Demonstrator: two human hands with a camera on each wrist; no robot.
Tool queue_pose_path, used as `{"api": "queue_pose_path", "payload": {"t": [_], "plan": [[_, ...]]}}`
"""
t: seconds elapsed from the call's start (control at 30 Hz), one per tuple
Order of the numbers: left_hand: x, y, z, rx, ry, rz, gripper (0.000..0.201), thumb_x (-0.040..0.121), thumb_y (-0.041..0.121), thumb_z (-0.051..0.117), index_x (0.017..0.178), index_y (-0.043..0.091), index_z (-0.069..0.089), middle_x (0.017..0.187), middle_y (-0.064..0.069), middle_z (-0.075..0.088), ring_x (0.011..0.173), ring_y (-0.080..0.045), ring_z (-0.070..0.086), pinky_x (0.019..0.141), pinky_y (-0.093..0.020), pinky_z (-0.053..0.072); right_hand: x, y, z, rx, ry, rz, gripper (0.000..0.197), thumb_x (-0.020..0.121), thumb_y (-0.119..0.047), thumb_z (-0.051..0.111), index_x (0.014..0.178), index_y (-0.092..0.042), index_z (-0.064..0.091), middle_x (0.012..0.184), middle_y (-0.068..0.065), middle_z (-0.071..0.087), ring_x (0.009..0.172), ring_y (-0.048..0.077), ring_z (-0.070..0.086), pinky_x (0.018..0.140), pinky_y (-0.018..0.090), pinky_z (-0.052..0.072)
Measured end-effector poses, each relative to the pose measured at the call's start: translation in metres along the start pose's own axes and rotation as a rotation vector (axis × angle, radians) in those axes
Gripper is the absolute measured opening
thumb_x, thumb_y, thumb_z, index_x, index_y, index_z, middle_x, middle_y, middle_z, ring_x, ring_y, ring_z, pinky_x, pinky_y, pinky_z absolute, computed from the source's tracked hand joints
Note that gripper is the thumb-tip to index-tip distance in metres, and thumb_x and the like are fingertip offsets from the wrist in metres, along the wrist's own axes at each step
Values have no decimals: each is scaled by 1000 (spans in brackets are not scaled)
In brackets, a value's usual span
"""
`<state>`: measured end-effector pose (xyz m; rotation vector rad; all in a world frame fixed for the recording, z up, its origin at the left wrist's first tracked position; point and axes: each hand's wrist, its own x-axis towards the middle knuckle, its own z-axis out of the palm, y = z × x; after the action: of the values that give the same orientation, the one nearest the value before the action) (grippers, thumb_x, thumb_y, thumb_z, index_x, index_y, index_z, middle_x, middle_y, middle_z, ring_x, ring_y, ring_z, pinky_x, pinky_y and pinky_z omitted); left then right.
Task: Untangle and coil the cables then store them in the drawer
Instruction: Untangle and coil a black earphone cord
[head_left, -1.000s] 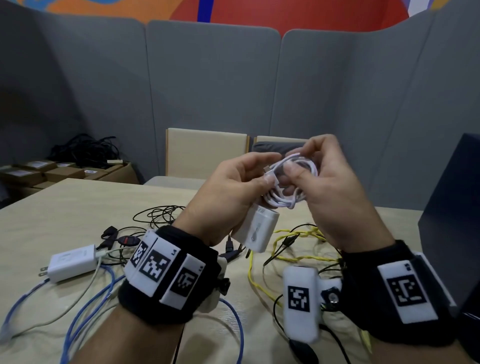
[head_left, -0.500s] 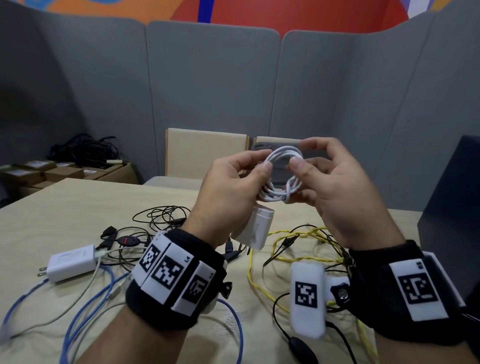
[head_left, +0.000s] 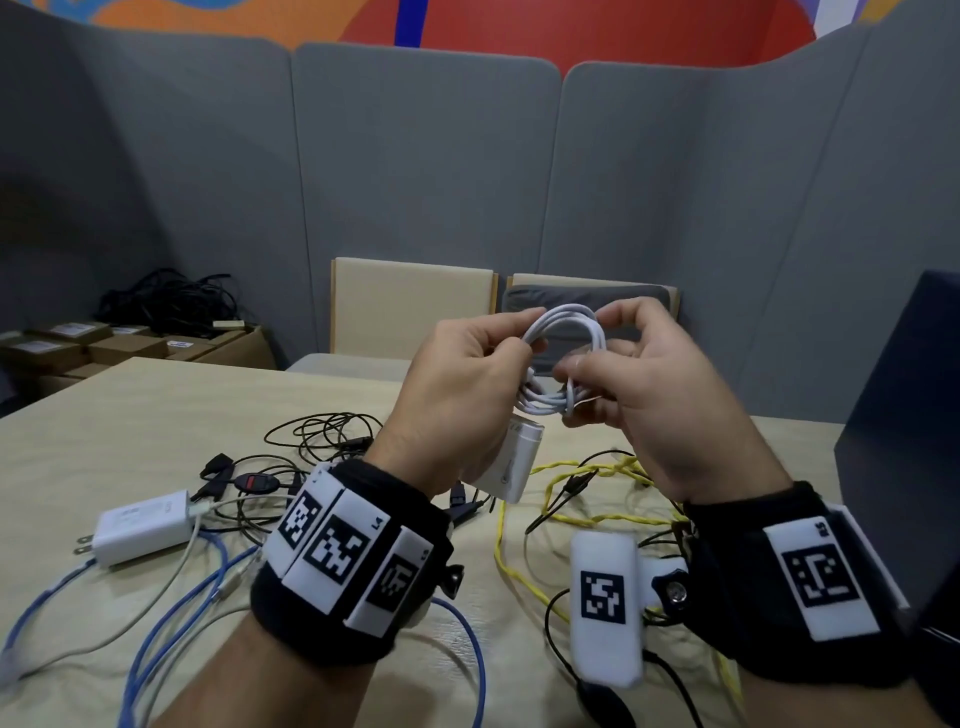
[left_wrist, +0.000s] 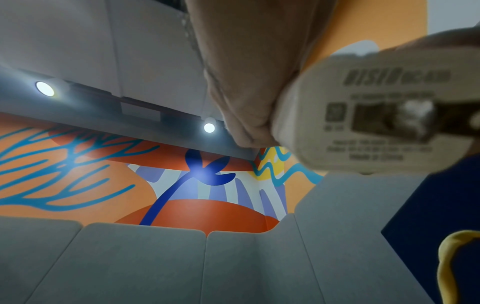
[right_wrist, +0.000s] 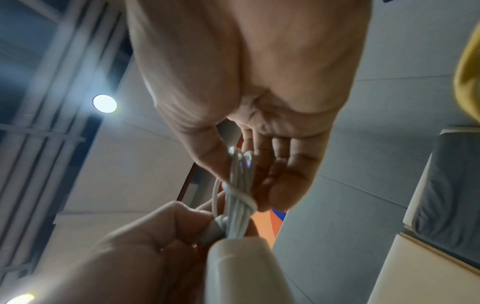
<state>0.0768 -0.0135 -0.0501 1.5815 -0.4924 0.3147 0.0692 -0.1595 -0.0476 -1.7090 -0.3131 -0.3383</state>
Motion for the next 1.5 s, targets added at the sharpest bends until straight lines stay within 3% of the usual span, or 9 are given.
{"api": "queue_pose_path", "payload": {"t": [0.27,0.4,0.53,0.63,0.73,1.07,1.2,1.33,1.5], "plan": [[1,-1,-2,45,-8,-15,50,89,-7,41,126,19,63,103,9,67,71,9,58,70,-18,52,1,2,6,-71,37,-37,28,91,-1,60,104,-23,48,86,13,65,63,21,65,59,38,57],[1,1,-9,-86,-117,-81,56,85,-15,43,130,14,58,67,17,67,62,3,57,68,-21,51,3,4,7,14,76,-48,27,93,-1,59,100,-25,49,87,12,67,64,23,63,58,36,53],[0,7,-9,-222,-152,-140,54,87,-15,35,131,7,57,58,14,64,57,0,59,60,-18,50,1,3,15,114,83,-47,27,94,1,56,100,-24,48,89,11,68,70,26,63,60,36,49],[-1,8,-11,-331,-149,-173,52,85,-9,28,126,-1,59,60,6,66,62,-9,64,71,-33,59,-1,-1,17,128,61,-86,26,95,0,56,102,-25,48,93,10,70,76,27,67,61,34,51],[1,9,-11,-425,-138,-188,50,84,-6,30,124,-5,59,85,-14,69,86,-32,64,93,-58,50,-3,-5,15,115,56,-118,27,94,-1,56,103,-25,49,93,9,71,78,27,68,64,34,52],[0,8,-13,-451,-147,-117,27,101,7,36,110,4,61,65,2,69,57,-9,64,63,-27,59,-5,-7,17,116,52,-139,26,94,1,56,105,-22,48,99,15,68,72,24,67,60,32,53],[1,6,-10,-417,-46,-26,27,98,1,45,112,16,64,83,-9,72,64,-16,67,69,-40,61,-4,-6,20,146,95,-155,27,93,0,58,105,-22,48,95,13,69,66,20,66,59,30,51],[0,-1,-2,-283,46,73,27,91,-13,47,86,7,65,67,-6,67,55,-15,62,54,-27,55,-6,-8,24,311,153,-153,24,94,3,55,102,-19,48,76,5,66,61,17,60,51,27,46],[3,-10,2,-294,1,0,28,93,-9,41,85,2,66,79,-16,66,73,-22,64,68,-32,56,-6,-10,27,337,227,-141,24,94,5,52,100,-18,46,66,2,63,54,15,59,46,25,43]]}}
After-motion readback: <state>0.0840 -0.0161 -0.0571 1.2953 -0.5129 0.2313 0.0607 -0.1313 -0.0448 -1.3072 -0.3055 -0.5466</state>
